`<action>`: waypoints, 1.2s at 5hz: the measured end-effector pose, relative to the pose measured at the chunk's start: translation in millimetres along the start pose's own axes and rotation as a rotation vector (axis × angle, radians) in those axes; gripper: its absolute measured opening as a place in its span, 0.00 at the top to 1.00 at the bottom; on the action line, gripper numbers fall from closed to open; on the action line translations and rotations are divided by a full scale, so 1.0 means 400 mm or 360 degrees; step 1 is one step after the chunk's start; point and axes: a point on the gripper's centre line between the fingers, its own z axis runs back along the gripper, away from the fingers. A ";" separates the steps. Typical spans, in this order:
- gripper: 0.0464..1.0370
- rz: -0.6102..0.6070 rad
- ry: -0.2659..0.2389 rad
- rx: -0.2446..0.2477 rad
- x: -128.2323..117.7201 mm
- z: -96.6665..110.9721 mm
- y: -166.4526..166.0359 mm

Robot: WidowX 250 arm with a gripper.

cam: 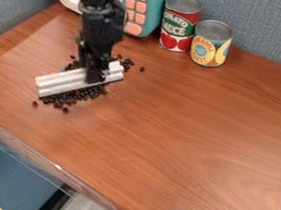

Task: Sweep into pile

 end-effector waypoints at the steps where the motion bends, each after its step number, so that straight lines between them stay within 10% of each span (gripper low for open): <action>1: 0.68 0.0003 0.0018 -0.0025 0.009 0.011 -0.024; 3: 0.68 0.0496 -0.0006 0.0061 0.103 0.019 -0.084; 6: 0.68 0.0868 0.0105 0.0017 0.200 -0.105 -0.044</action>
